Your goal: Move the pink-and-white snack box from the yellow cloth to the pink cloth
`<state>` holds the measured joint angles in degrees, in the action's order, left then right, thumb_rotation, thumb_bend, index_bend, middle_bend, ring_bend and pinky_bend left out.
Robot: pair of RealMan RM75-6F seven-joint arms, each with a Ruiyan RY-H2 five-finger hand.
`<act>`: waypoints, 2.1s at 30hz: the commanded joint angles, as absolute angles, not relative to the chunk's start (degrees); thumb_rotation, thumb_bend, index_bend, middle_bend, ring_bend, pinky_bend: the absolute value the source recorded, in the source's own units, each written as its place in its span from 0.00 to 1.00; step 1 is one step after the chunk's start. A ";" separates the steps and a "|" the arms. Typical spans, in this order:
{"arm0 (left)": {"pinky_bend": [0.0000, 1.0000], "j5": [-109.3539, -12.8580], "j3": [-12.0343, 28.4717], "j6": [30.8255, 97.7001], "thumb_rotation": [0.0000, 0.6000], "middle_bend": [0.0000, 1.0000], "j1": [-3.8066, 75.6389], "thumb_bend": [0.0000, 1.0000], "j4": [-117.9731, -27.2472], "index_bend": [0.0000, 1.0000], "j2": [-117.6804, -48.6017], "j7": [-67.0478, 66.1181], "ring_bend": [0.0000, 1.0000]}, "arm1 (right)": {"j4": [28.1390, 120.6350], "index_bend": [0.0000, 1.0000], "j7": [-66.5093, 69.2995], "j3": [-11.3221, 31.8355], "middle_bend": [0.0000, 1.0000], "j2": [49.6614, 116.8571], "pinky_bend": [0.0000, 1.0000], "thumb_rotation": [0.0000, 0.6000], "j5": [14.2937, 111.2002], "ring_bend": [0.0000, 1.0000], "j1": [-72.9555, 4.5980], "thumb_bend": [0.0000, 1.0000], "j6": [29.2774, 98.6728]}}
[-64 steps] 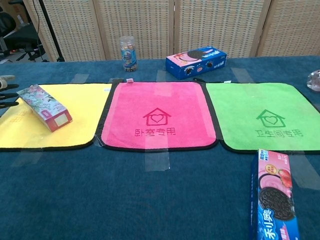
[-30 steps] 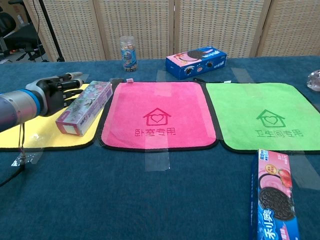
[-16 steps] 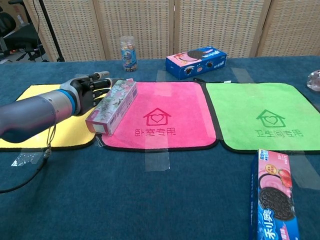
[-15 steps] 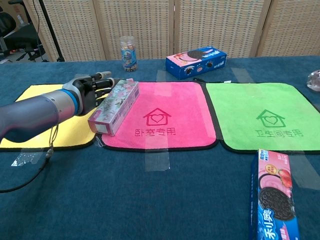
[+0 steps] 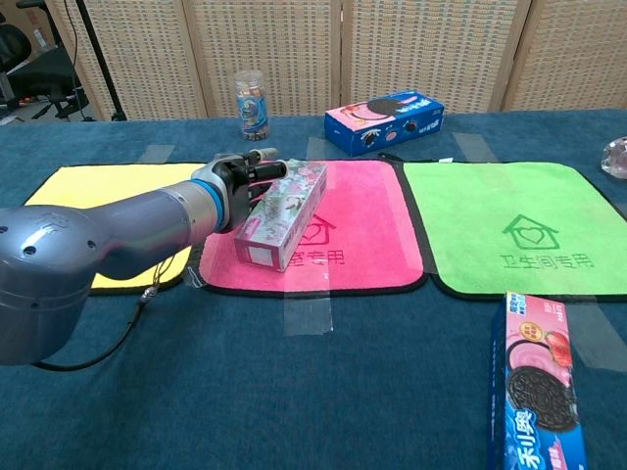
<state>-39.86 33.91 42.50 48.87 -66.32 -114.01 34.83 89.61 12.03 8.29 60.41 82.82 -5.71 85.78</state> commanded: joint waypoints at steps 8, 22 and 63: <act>0.00 -39.59 35.87 42.81 1.00 0.00 51.63 0.70 -64.96 0.00 -117.32 32.96 0.00 | 89.20 0.00 13.32 8.60 0.00 60.06 0.00 1.00 82.20 0.00 -5.76 0.00 85.27; 0.00 -43.94 36.28 47.24 1.00 0.00 46.26 0.69 -73.84 0.00 -111.43 31.52 0.00 | 89.43 0.00 12.96 8.27 0.00 60.13 0.00 1.00 82.96 0.00 -5.59 0.00 85.68; 0.00 -68.46 10.06 78.95 1.00 0.00 12.07 0.00 -94.04 0.00 -64.52 0.87 0.00 | 96.03 0.00 7.12 6.50 0.00 58.57 0.00 1.00 95.18 0.00 -16.45 0.00 74.97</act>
<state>-67.99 10.17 78.43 12.37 -93.63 -64.73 1.10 94.46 6.70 6.96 59.38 91.82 -13.25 78.12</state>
